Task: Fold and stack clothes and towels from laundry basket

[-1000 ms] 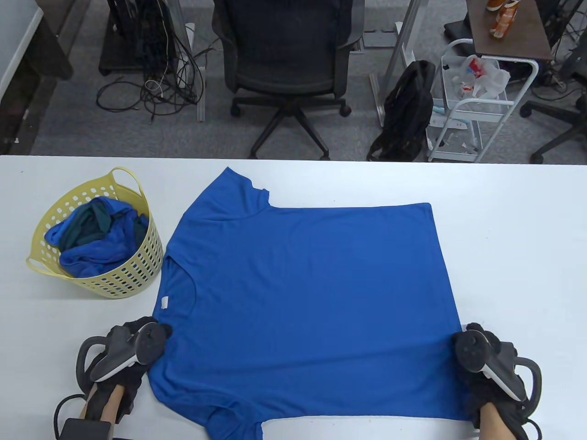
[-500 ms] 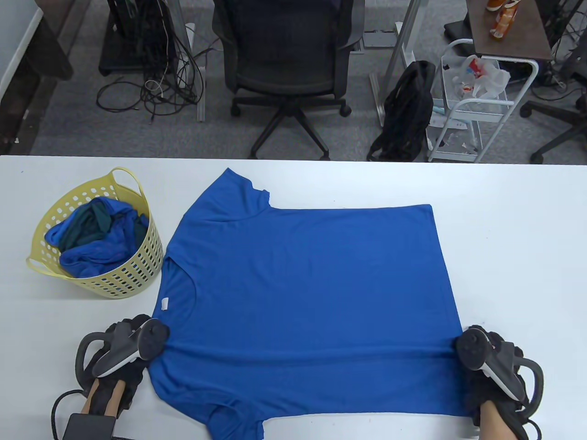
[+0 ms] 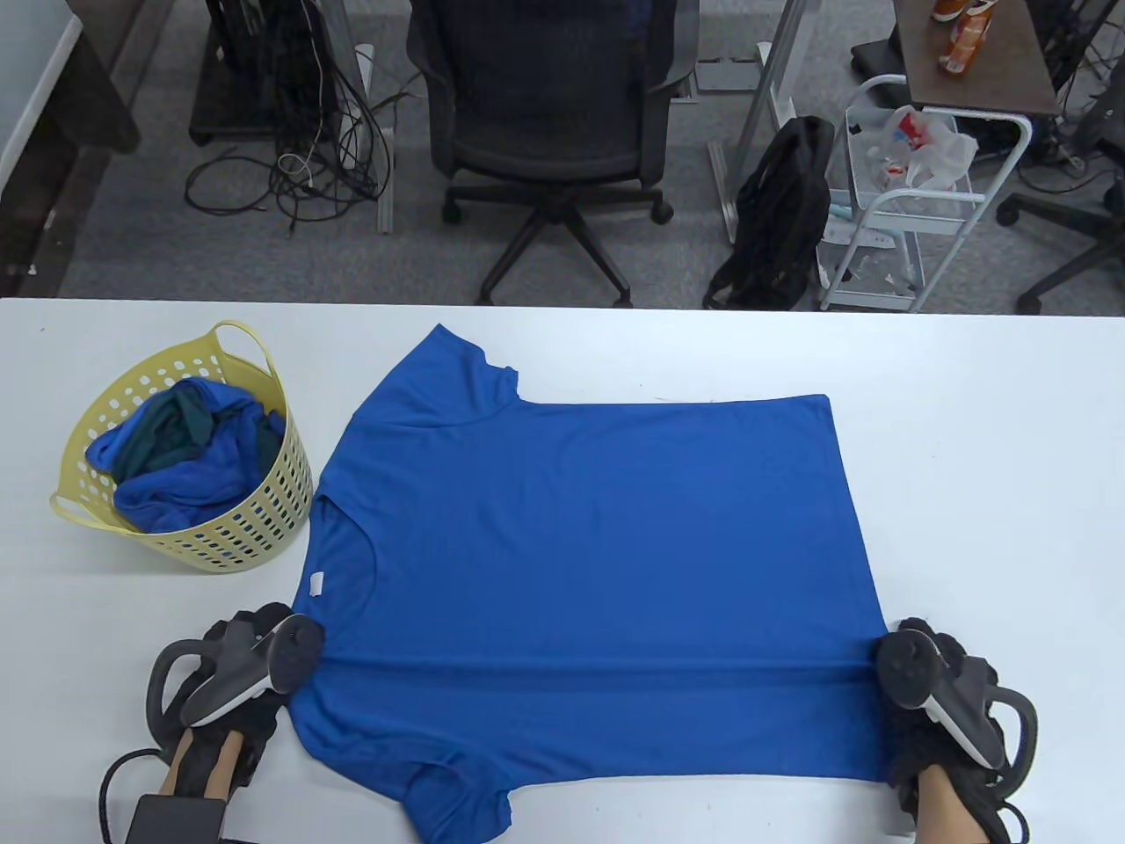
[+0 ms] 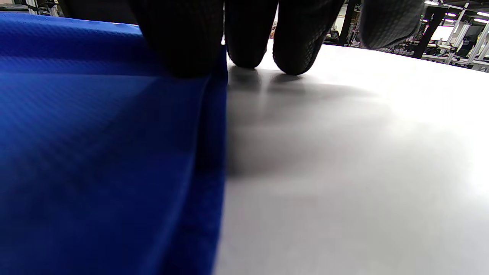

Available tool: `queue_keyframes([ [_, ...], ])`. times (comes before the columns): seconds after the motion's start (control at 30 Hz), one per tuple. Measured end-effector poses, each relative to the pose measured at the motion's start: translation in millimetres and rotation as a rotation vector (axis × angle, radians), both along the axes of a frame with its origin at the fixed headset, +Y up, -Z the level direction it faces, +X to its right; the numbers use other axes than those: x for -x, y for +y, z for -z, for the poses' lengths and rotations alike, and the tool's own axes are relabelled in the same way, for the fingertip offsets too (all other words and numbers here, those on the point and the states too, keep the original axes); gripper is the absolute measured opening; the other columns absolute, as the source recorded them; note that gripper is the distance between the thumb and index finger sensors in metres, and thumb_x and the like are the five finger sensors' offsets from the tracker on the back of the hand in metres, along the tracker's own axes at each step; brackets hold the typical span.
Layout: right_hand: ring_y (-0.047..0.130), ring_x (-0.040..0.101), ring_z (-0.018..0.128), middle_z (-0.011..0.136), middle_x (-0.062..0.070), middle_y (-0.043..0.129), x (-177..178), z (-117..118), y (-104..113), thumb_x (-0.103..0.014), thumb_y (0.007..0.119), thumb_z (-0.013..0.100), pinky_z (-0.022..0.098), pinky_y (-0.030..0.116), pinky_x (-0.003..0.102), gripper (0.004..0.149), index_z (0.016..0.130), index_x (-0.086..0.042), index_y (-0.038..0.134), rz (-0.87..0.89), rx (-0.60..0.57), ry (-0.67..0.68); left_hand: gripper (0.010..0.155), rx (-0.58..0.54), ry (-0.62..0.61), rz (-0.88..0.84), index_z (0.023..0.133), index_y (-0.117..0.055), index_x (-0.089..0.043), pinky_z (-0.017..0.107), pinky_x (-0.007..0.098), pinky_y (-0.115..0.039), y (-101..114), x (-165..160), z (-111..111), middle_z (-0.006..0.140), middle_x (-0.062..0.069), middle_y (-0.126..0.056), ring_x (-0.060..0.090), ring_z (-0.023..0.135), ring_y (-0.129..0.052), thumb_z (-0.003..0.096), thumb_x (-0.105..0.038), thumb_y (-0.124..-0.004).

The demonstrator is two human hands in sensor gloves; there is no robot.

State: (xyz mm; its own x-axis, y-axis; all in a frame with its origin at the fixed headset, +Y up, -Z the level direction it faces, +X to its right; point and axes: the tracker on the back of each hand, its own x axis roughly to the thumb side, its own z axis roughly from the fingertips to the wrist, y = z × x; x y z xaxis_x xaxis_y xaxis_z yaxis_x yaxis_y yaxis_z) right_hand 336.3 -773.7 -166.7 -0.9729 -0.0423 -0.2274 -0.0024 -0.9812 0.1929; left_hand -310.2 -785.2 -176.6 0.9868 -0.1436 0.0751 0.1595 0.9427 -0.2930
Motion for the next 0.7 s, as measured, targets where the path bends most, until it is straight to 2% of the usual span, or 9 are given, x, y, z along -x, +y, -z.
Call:
queue_keyframes([
  [0.23,0.065,0.041,0.105,0.117,0.012,0.058,-2,1,0,-0.023,0.081,0.054,0.071,0.053,0.075,0.043,0.095,-0.034,0.072,0.058,-0.042,0.007,0.055,0.021,0.004,-0.023,0.101,-0.065,-0.045,0.077,0.058,-0.067,3,6,1,0.111,-0.006,-0.07,0.021,0.1,-0.079,0.0497,-0.042,-0.086],
  [0.37,0.068,0.039,0.104,0.114,0.01,0.064,-4,1,1,-0.023,0.082,0.053,0.071,0.055,0.074,0.036,0.088,-0.032,0.078,0.055,-0.067,0.002,0.05,0.01,0.008,-0.037,0.097,-0.069,-0.044,0.077,0.055,-0.067,2,7,1,0.11,-0.007,-0.07,0.02,0.099,-0.08,0.0498,-0.042,-0.085],
  [0.43,0.068,0.038,0.104,0.114,0.01,0.064,-6,1,1,-0.024,0.08,0.054,0.071,0.057,0.072,0.034,0.087,-0.031,0.078,0.061,-0.04,-0.006,0.046,-0.012,0.011,-0.034,0.095,-0.069,-0.043,0.077,0.055,-0.067,1,6,1,0.109,-0.006,-0.071,0.021,0.097,-0.08,0.0512,-0.042,-0.083],
  [0.5,0.067,0.039,0.103,0.116,0.013,0.061,-7,1,3,-0.024,0.078,0.055,0.071,0.061,0.068,0.034,0.089,-0.029,0.078,0.068,-0.018,-0.01,0.046,-0.005,0.021,-0.033,0.096,-0.068,-0.044,0.077,0.056,-0.066,-1,6,1,0.111,-0.003,-0.068,0.025,0.101,-0.076,0.0523,-0.042,-0.082],
  [0.57,0.077,0.034,0.093,0.113,0.016,0.063,-8,2,8,-0.024,0.077,0.056,0.066,0.07,0.057,0.035,0.091,-0.027,0.077,0.083,-0.028,-0.023,0.045,0.0,0.047,-0.042,0.096,-0.066,-0.045,0.075,0.056,-0.067,0,8,2,0.115,0.002,-0.065,0.03,0.102,-0.073,0.0532,-0.043,-0.08],
  [0.63,0.088,0.027,0.078,0.109,0.017,0.068,-7,6,11,-0.024,0.078,0.056,0.056,0.079,0.048,0.035,0.091,-0.026,0.078,0.082,-0.038,-0.052,0.046,-0.042,0.101,-0.042,0.097,-0.069,-0.044,0.068,0.045,-0.076,7,7,7,0.113,0.001,-0.069,0.027,0.094,-0.08,0.0528,-0.043,-0.081],
  [0.67,0.091,0.023,0.072,0.108,0.015,0.069,-6,8,14,-0.025,0.078,0.056,0.052,0.082,0.044,0.035,0.091,-0.027,0.077,0.066,-0.054,-0.059,0.045,-0.076,0.12,-0.054,0.096,-0.07,-0.043,0.062,0.039,-0.081,12,6,9,0.11,-0.001,-0.075,0.02,0.086,-0.088,0.0526,-0.042,-0.082],
  [0.7,0.092,0.021,0.07,0.106,0.013,0.071,-5,7,21,-0.026,0.078,0.056,0.051,0.082,0.043,0.035,0.091,-0.028,0.077,0.028,-0.162,-0.06,0.044,-0.15,0.135,-0.075,0.096,-0.071,-0.043,0.056,0.036,-0.084,23,5,11,0.107,-0.002,-0.079,0.018,0.08,-0.093,0.0524,-0.043,-0.082],
])
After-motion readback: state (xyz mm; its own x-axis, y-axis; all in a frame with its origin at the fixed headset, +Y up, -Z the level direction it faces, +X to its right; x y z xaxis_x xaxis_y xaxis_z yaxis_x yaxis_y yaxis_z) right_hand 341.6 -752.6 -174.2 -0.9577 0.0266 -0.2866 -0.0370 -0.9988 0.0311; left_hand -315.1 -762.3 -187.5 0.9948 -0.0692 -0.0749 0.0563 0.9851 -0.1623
